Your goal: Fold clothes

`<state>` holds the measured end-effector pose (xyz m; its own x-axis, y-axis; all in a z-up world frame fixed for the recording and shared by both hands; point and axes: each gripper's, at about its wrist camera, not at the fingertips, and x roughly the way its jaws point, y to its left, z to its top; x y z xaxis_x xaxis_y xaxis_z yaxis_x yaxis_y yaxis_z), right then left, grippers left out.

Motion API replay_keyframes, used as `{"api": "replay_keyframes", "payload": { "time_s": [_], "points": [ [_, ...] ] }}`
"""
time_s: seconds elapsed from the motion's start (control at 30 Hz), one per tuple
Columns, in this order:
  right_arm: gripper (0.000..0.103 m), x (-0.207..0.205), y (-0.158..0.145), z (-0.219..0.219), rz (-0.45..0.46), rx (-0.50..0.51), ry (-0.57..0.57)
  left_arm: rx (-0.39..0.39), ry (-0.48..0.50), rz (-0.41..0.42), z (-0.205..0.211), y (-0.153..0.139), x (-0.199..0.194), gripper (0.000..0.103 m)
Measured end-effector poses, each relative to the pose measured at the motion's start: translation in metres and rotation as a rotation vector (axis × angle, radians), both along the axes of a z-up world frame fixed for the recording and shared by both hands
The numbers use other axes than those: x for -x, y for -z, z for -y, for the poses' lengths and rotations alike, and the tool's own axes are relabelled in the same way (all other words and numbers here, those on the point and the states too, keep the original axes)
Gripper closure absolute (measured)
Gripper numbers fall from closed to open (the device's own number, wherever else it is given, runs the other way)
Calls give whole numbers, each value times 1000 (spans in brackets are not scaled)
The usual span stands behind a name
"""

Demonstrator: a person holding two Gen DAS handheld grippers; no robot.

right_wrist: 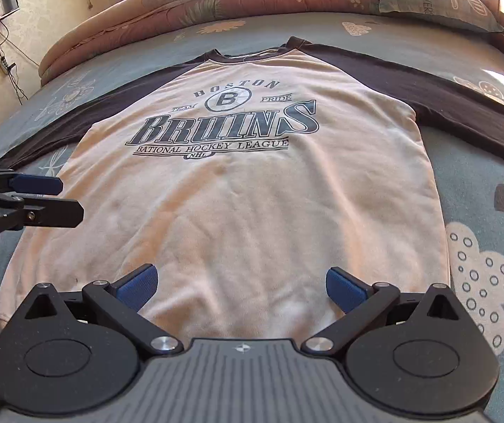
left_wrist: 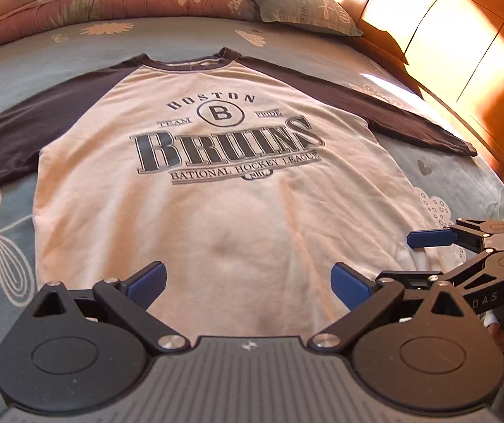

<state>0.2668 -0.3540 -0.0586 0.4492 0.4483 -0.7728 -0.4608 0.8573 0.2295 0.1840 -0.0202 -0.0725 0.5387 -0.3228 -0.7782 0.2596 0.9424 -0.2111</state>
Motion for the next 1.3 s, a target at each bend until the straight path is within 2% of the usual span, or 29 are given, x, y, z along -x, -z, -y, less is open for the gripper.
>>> {"api": "replay_keyframes", "payload": {
  "time_s": [0.07, 0.17, 0.27, 0.4, 0.47, 0.5, 0.63, 0.73, 0.9, 0.97, 1.17, 1.3],
  "points": [
    [0, 5, 4, 4, 1, -22, 10, -9, -31, -34, 2, 12, 17, 4],
    [0, 10, 9, 9, 27, -54, 27, -8, -46, 2, -1, 17, 45, 4],
    [0, 15, 13, 9, 80, -57, 22, -15, -70, -7, -3, 17, 68, 3],
    [0, 30, 17, -7, 186, 95, -78, -57, -46, -10, 1, 18, 95, 1],
    [0, 36, 13, -13, 192, 167, -108, -74, -27, -3, 3, 18, 104, 1],
    [0, 40, 8, -11, 185, 166, -111, -70, -21, 1, 3, 17, 106, 1],
    [0, 65, -8, 5, 205, 96, -127, 13, -45, 2, -1, 9, 108, 1],
    [0, 68, 4, 11, 154, 99, -123, 52, -40, 35, 1, 1, 100, 1],
    [0, 66, 15, 14, 157, 80, -88, 80, -79, -2, 5, 16, 89, 1],
    [0, 67, 16, 12, 169, 90, -92, 98, -99, 17, 3, 21, 98, 1],
    [0, 70, 17, 13, 193, 89, -88, 59, -91, -10, 3, 15, 113, 1],
    [0, 71, 17, 13, 196, 85, -87, 116, -132, 36, -7, 5, 110, 1]
  ]
}}
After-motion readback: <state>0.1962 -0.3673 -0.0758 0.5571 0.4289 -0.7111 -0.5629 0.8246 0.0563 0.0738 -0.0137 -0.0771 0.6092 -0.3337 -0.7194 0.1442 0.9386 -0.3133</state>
